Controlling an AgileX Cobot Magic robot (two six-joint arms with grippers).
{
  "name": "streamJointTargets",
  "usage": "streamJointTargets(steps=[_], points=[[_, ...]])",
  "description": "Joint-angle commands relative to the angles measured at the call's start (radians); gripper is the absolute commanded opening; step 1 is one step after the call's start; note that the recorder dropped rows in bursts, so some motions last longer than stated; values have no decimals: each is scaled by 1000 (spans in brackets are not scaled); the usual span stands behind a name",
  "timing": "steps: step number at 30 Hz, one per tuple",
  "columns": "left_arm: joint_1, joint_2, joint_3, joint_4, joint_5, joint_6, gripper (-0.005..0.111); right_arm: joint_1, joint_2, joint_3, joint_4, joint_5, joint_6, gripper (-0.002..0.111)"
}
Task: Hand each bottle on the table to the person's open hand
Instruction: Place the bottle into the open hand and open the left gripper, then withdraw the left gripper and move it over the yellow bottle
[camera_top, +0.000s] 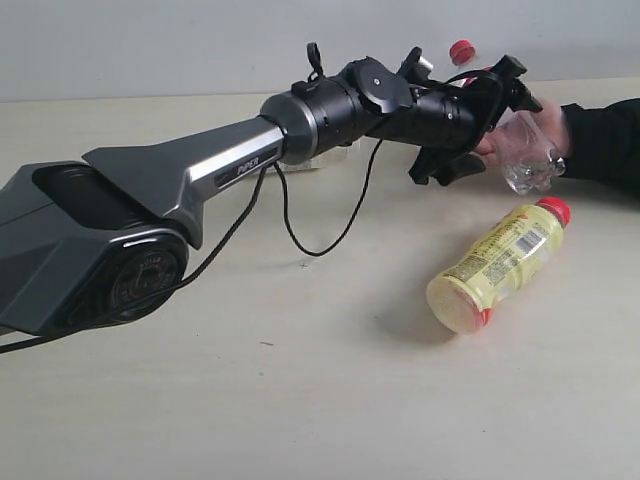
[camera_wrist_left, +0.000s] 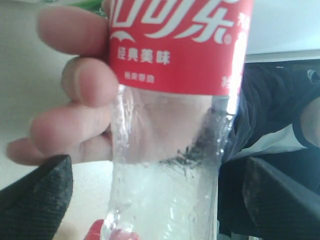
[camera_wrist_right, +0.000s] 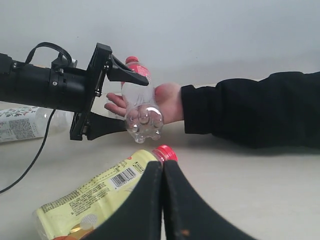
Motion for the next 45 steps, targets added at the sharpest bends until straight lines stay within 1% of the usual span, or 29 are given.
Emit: streamJointTargets(steps=[1,3,8,12,17,21,24,27,30,33,37,38,45], points=[[12,-10,-7,-29,33,62,88,-3,-6,4,0,-5,0,0],[14,-14,-7,-51,46,85,88,-3,-6,4,0,-5,0,0],[25,-35,-7,-53,80,120,88,-3,-6,4,0,-5,0,0],[35,-61,-7,-60,132,194,88,-3,-6,4,0,-5,0,0],[38,-100,-7,-50,189,243,88,-3,-6,4,0,-5,0,0],[38,-134,-7,-11,236,252,84,-3,-6,4,0,-5,0,0],[38,-152,-7,34,280,252,76,-3,-6,4,0,-5,0,0],[38,-170,-7,66,326,254,64,-3,-6,4,0,-5,0,0],[38,-185,-7,72,371,292,51,-3,-6,4,0,-5,0,0],[38,-205,-7,99,424,302,35,-3,-6,4,0,-5,0,0],[38,-227,-7,204,515,304,3,-3,-6,4,0,-5,0,0],[38,-230,-7,240,536,307,0,-3,-6,4,0,-5,0,0],[29,-269,-7,372,682,364,0,-3,-6,4,0,-5,0,0]])
